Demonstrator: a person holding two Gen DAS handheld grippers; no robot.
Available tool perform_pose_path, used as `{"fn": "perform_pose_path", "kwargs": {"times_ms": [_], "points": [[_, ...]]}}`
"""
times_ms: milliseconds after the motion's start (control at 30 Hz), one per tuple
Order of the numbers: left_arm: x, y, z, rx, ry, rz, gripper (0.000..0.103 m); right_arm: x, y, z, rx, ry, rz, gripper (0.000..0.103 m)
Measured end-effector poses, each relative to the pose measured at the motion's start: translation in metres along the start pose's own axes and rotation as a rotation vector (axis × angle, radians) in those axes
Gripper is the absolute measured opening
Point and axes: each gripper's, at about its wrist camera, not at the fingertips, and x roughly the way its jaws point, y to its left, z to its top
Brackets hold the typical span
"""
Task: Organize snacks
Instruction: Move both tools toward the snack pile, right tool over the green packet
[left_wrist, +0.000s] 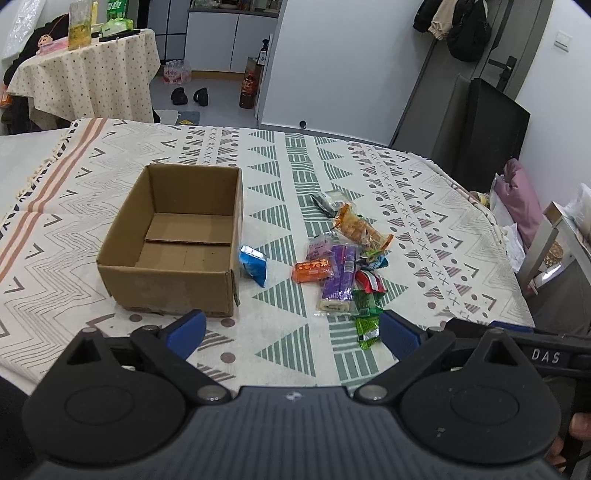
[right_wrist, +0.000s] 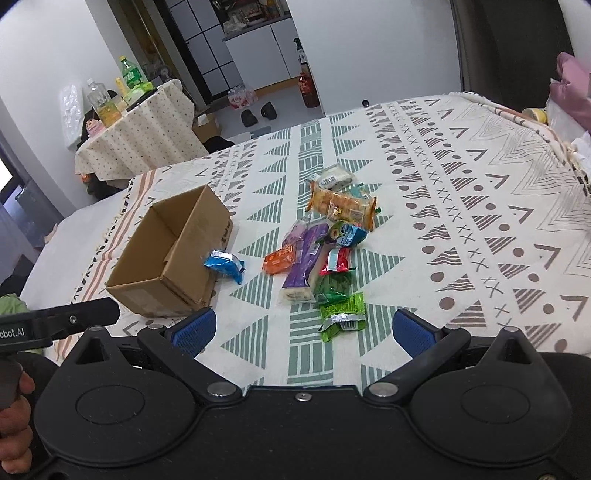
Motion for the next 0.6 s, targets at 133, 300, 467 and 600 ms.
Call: {"fn": "perform_pose_path", "kwargs": {"times_ms": [133, 300, 467, 600], "points": [[0.012, -0.001, 0.006, -0.002, -0.005, 0.003, 0.100, 0.017, -0.007, 0.002, 0.022, 0.024, 0.010, 0.099], [0.028, -0.004, 0.012, -0.006, 0.005, 0.004, 0.098, 0.034, -0.015, 0.004, 0.048, 0.049, 0.027, 0.091], [0.045, -0.009, 0.017, 0.001, 0.029, -0.001, 0.095, 0.050, -0.023, 0.006, 0.074, 0.074, 0.028, 0.087], [0.061, -0.013, 0.020, 0.004, 0.045, -0.008, 0.091, 0.063, -0.029, 0.006, 0.101, 0.099, 0.033, 0.084]]}}
